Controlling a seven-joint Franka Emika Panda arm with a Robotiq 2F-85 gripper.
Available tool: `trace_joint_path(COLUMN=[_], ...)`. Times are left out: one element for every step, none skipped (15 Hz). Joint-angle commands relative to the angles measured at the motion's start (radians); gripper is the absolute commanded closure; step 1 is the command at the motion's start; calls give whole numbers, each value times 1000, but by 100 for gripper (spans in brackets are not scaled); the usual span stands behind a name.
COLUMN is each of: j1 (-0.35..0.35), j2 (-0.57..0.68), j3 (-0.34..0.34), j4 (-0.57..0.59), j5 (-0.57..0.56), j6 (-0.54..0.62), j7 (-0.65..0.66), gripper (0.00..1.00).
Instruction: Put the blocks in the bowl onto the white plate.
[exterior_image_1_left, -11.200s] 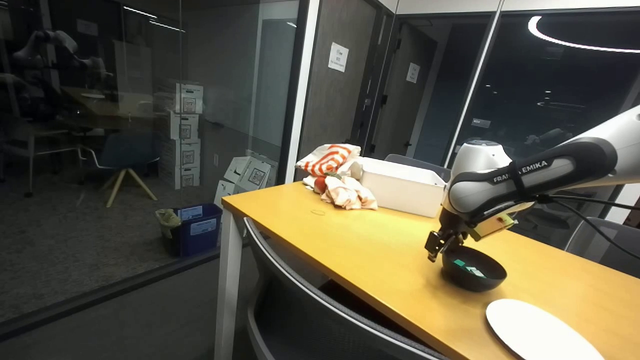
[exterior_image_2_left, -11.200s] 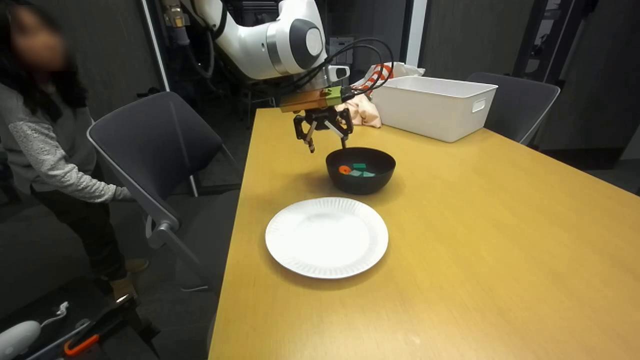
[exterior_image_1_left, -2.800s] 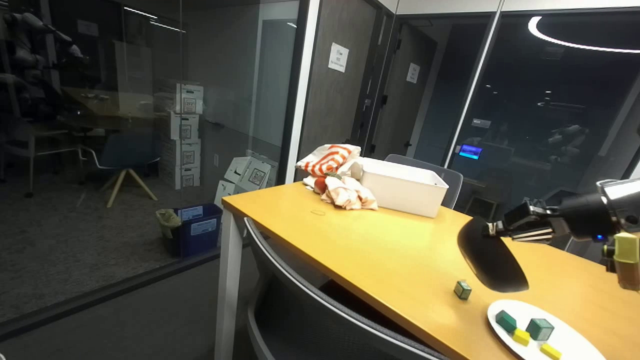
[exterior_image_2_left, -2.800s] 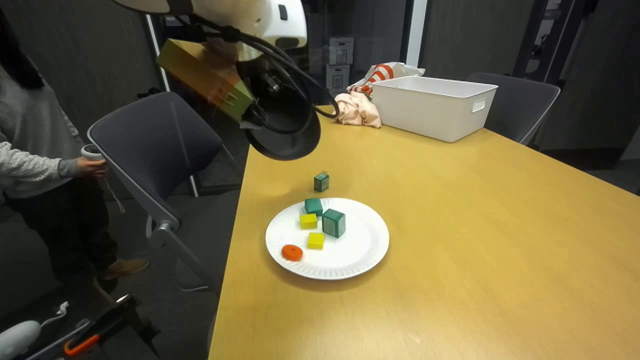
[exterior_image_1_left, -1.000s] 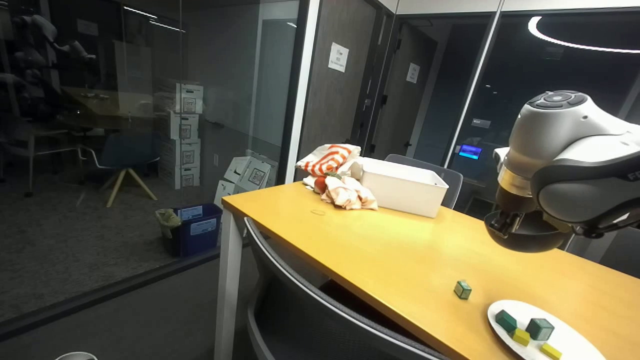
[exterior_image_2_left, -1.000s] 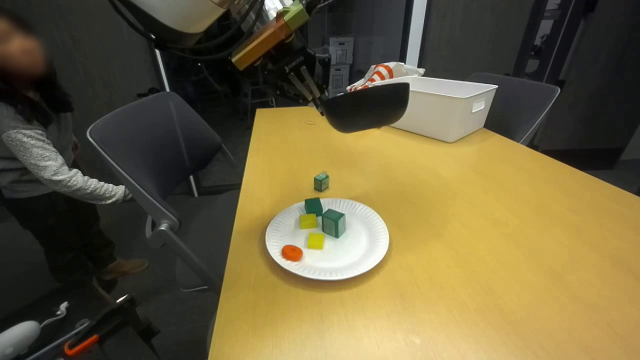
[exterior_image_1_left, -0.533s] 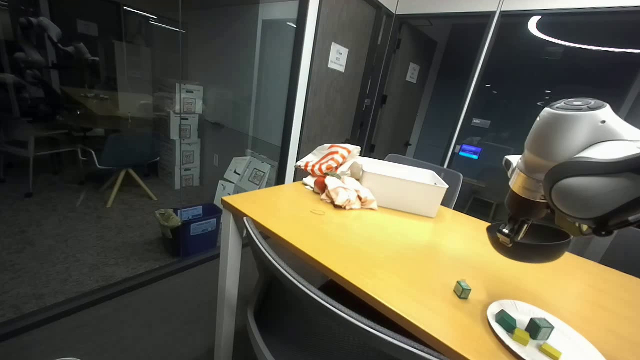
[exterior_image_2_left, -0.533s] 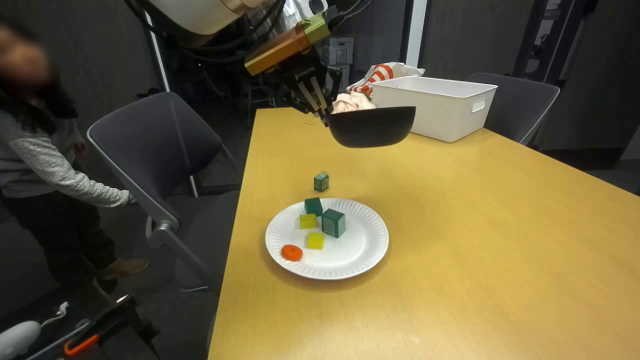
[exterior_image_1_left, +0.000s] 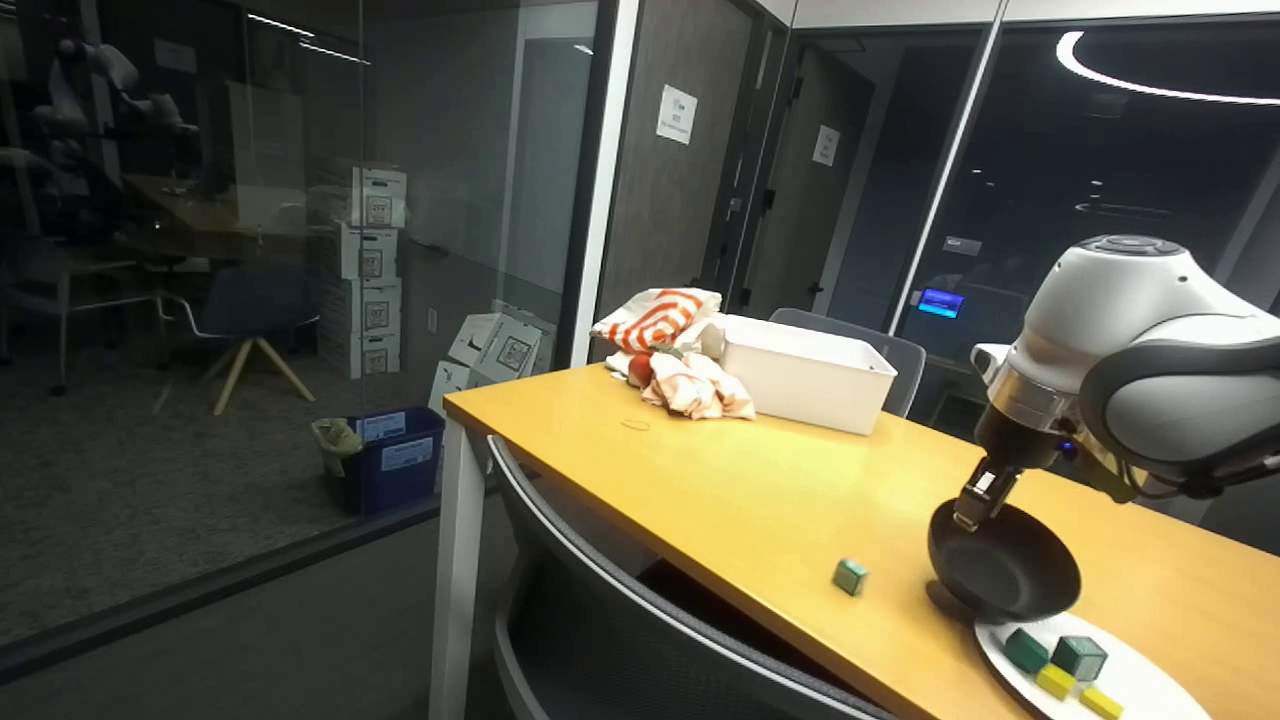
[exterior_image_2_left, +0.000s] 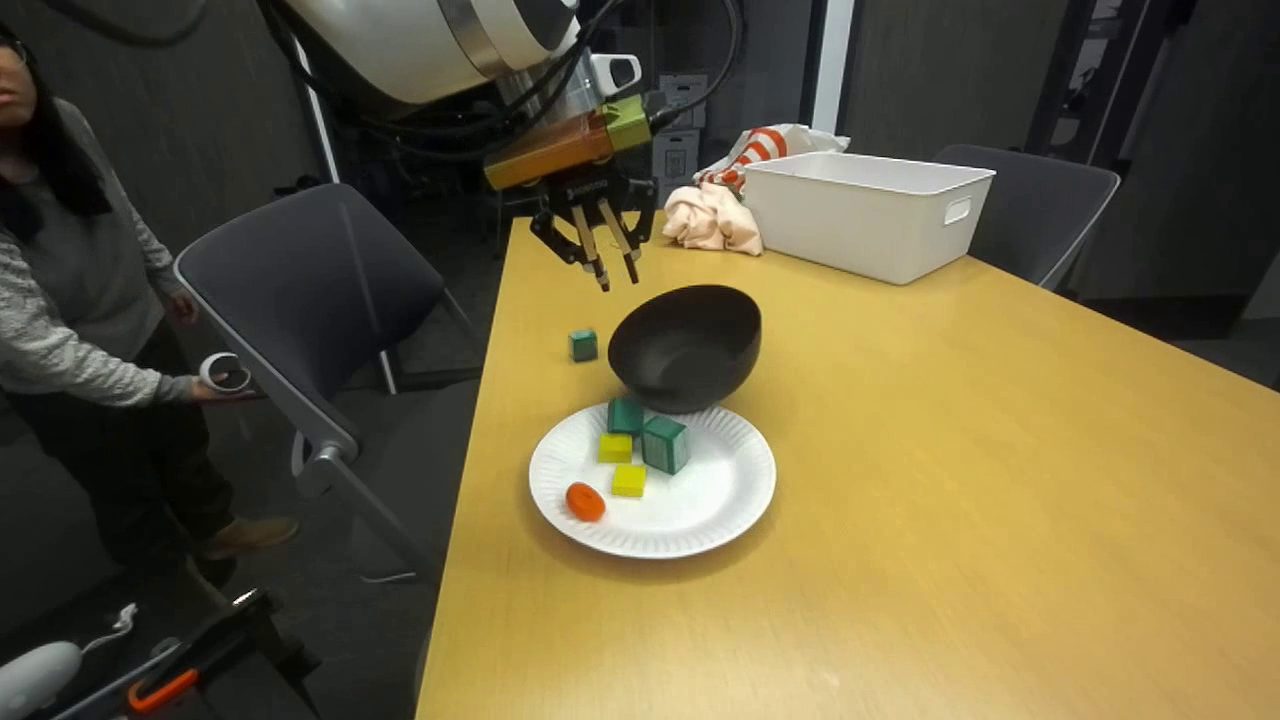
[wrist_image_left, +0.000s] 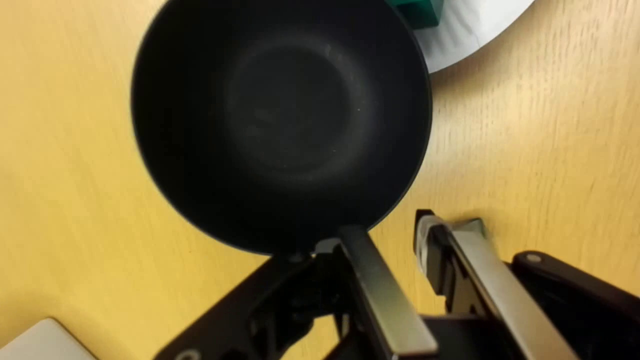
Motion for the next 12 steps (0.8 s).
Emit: trace_joint_path(j1=[3,3,3,3,4,5,6,6,6,6,6,6], j2=[15,22,27,28,28,28,28,28,28,28,28,28], j3=[-3,-5,-5,-5,-5,-5,-5,-5,-5,-5,-5,-5], j4=[2,4,6,7,9,9,10,10,10,10,10,10], j5=[-2,-3,-3,-3,-3,-3,-3,-3,-3,-3,-3,-3], j6=[-1,-1,-2,-2,-3,-3,-3,-3,-3,-3,-4,-4], j7=[0,0,0,0,0,0,0,0,0,0,0,0], gripper=[66,66,66,66,66,66,66,66,66,66,66,66])
